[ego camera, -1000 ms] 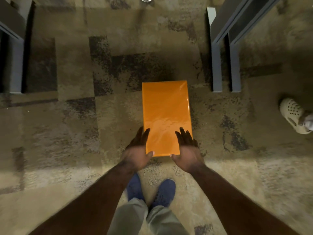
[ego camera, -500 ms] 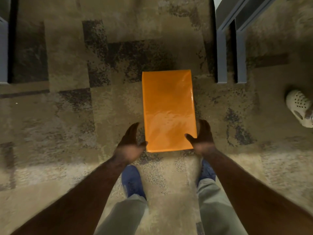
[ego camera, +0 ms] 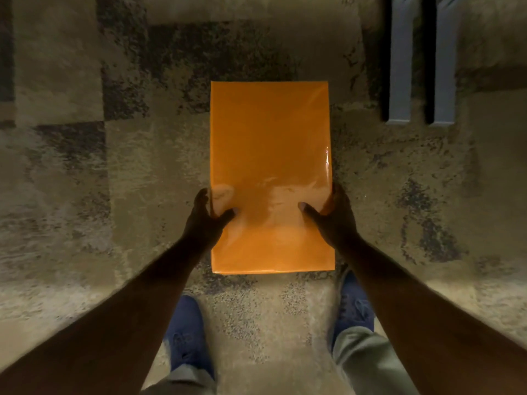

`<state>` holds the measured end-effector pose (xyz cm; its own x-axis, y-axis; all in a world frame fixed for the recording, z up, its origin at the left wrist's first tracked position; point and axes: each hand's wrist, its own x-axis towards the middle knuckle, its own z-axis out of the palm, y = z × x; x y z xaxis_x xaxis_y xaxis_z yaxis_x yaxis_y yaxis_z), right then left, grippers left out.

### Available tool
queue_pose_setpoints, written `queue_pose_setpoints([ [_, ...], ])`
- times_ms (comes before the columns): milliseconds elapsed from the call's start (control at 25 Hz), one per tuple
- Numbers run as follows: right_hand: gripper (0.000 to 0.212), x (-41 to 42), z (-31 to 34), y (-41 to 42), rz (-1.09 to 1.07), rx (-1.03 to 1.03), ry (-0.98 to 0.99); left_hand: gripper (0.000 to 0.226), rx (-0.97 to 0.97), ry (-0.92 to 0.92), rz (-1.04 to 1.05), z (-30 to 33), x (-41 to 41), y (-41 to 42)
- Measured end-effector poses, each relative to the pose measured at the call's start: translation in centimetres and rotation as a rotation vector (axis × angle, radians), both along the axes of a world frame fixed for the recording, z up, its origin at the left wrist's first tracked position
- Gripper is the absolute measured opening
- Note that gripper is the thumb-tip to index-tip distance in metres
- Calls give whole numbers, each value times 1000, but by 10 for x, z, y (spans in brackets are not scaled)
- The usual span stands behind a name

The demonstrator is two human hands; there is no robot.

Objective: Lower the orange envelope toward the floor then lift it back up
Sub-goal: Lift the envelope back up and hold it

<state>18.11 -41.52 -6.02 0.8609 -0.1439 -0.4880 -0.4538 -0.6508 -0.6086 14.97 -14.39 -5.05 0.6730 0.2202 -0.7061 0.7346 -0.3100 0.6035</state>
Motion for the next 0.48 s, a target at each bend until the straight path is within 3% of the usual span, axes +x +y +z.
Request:
queue_pose_setpoints([
  [280, 86, -4, -14, -3, -1, 8, -111, 107, 84, -158, -2, -19, -12, -18],
  [480, 76, 35, -10, -18, -16, 43, -242, 107, 70, -233, -18, -13, 24, -31],
])
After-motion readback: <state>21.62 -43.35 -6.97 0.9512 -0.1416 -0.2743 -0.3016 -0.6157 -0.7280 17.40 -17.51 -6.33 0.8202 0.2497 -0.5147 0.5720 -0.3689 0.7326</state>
